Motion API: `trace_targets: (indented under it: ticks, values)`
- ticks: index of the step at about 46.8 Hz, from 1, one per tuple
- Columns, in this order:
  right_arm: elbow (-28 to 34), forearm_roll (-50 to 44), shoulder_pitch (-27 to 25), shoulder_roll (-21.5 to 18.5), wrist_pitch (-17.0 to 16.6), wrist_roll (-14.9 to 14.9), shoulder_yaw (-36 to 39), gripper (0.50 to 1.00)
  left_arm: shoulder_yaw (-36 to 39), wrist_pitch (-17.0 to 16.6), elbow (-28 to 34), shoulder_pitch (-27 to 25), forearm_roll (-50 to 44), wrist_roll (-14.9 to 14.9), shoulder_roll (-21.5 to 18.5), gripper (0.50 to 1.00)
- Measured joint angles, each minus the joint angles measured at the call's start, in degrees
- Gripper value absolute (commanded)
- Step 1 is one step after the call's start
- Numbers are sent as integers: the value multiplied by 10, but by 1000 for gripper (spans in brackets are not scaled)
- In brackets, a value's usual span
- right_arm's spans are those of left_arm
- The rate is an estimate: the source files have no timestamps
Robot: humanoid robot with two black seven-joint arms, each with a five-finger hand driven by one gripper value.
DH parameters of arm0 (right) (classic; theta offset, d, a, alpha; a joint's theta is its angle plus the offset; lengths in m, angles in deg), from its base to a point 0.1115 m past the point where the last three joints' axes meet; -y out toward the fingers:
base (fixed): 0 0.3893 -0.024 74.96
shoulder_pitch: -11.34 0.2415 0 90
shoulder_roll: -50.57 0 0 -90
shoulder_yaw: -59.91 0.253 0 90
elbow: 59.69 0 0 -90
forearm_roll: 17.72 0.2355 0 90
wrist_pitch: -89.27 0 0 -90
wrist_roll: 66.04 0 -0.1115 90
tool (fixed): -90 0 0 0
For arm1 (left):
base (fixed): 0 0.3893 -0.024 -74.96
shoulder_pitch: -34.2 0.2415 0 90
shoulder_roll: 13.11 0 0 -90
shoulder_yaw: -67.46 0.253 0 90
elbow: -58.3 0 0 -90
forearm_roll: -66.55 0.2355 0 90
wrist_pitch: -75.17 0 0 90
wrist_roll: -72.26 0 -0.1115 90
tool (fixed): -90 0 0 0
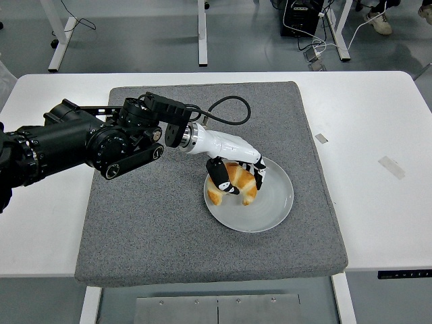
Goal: Place the bread on the plate
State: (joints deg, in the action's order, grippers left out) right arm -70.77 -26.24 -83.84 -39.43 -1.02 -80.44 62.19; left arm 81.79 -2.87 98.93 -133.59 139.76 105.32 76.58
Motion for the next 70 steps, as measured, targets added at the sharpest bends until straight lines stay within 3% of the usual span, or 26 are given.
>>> trace_targets:
  ticks: [16,28,42,56,70]
  values:
    - [0,0,0,0,0,0,0,1000,0,-12,-4,1,0,-3,3,548]
    - [0,0,0,0,0,0,0,1000,5,-20,-17,2,0,-3,3,616]
    - [0,0,0,0,0,0,0,1000,5,-27,-21,11,0,-2,3,725]
    - [-1,0,0,0,0,0,0,1000,2,-38,-23,16,-8,-2,3,942]
    - [-1,0,0,0,0,0,0,1000,-12,-56,-23,18,-39,-2,3,974]
